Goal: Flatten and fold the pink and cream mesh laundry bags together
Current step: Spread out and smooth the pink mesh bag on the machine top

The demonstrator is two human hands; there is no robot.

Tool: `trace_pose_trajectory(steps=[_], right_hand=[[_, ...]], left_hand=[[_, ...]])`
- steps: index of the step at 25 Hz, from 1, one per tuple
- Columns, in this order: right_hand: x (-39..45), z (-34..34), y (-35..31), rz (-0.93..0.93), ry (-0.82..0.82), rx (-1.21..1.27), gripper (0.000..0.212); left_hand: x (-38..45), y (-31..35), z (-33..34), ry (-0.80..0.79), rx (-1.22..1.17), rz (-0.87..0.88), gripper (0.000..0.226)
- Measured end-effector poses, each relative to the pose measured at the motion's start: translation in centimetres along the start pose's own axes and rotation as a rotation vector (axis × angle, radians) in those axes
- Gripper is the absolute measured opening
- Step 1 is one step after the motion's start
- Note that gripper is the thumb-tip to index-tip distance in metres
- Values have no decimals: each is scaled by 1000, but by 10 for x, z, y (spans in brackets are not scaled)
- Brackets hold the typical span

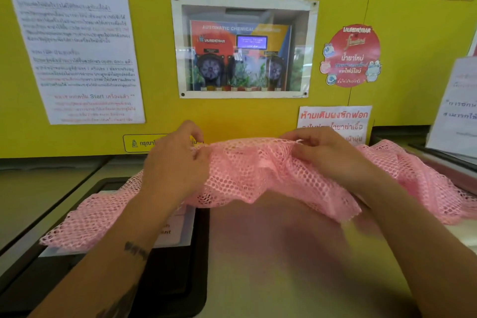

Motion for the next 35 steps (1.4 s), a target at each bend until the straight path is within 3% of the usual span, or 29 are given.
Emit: trace_pose_trajectory(steps=[1,3,4,6,8,10,11,14,16,18,22,23,25,27,29,31,33,35], right_hand=[[-2,-2,5,89,-100,58,27],[-2,-3,22,198,-257,-140,31],[0,-1,29,220,-251,-267,31],[4,-2,31,195,-113,-362,20],[1,-6,27,151,-131,-117,14],[-4,-3,21,178,-253,199,25],[-4,-3,21,186,-254,232,28],[5,-6,38,194,-128,-215,24],[9,1,51,257,-276,-430,33],[11,10,66,325,-450,-503,43],[19,18,87,318,-456,-542,52],[20,20,89,292,-415,-509,53],[24,21,90,219,-305,-448,52],[31,23,93,185,-157,-557,44],[36,17,89,255,-11,-685,41],[34,6,78,281,44,-529,31],[26,2,68,275,-126,-368,31],[14,11,62,314,-395,-426,41]], left_hand=[[-1,1,3,-58,55,51,16],[-6,6,16,-286,145,147,12],[-11,10,22,-433,153,173,5],[-23,15,34,-752,121,173,25],[-33,15,44,-977,169,119,52],[-31,13,47,-941,252,140,52],[-28,14,45,-890,250,160,44],[-22,18,35,-822,109,189,54],[-22,21,28,-786,-15,155,44],[-19,24,22,-700,-97,157,33],[-11,27,8,-430,-257,282,28],[-11,25,8,-487,-311,282,27],[-17,25,13,-753,-333,294,32],[-25,24,19,-990,-344,303,39],[-28,22,20,-1114,-463,254,41],[-29,20,16,-1210,-644,95,48],[-26,20,14,-1178,-712,-46,44],[-23,20,19,-912,-642,-80,26]])
Point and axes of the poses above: each hand's wrist, its own x-axis towards the middle knuckle, its own z-axis out of the palm, y = z × x, the point moved 3 cm from there along x, towards the middle knuckle, and after that the axes turned 7 degrees about -y, right-handed, at the moved point
